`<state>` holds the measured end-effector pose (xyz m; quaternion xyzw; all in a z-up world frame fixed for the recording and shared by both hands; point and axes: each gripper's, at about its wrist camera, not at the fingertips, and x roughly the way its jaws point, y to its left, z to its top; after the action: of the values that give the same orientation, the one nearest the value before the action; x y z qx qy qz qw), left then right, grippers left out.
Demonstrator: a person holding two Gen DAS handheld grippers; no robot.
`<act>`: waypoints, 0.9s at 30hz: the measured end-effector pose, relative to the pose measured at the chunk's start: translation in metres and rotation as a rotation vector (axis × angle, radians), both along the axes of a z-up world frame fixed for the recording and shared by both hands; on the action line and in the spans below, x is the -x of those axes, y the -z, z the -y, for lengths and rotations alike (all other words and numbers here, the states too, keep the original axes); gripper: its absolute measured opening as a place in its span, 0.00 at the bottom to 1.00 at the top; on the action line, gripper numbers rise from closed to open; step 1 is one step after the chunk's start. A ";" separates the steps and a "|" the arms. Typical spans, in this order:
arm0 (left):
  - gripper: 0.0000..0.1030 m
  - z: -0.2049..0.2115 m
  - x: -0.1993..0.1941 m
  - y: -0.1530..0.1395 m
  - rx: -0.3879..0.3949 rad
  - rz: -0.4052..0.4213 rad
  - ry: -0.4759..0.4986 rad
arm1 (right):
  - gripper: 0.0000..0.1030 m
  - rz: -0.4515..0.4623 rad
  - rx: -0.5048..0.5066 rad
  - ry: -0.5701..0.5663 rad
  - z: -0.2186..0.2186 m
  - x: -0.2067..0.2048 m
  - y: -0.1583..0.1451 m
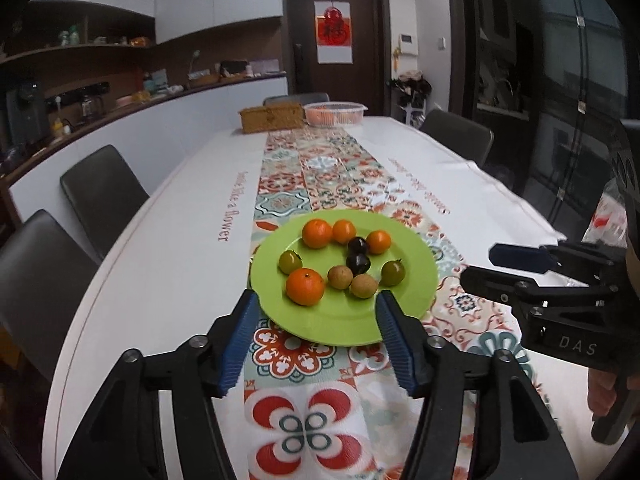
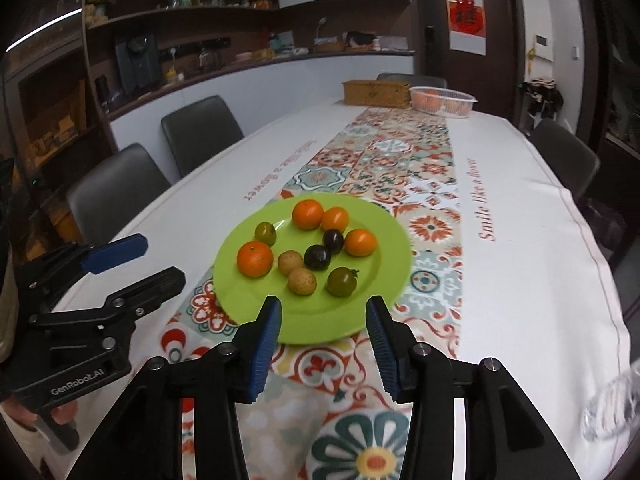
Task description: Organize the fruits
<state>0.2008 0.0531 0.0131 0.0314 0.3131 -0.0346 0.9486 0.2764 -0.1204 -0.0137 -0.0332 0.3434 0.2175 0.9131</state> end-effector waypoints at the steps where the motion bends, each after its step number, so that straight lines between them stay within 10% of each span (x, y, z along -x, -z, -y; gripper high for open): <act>1: 0.63 0.001 0.007 -0.004 0.001 0.011 -0.009 | 0.44 0.006 -0.004 0.007 0.003 0.007 -0.004; 27: 0.93 0.030 0.121 -0.046 -0.015 0.129 -0.078 | 0.70 0.136 -0.026 0.084 0.045 0.134 -0.044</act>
<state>0.0800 0.0229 0.0592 0.0282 0.2527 0.0067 0.9671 0.1422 -0.1657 0.0306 -0.0216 0.2789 0.1806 0.9429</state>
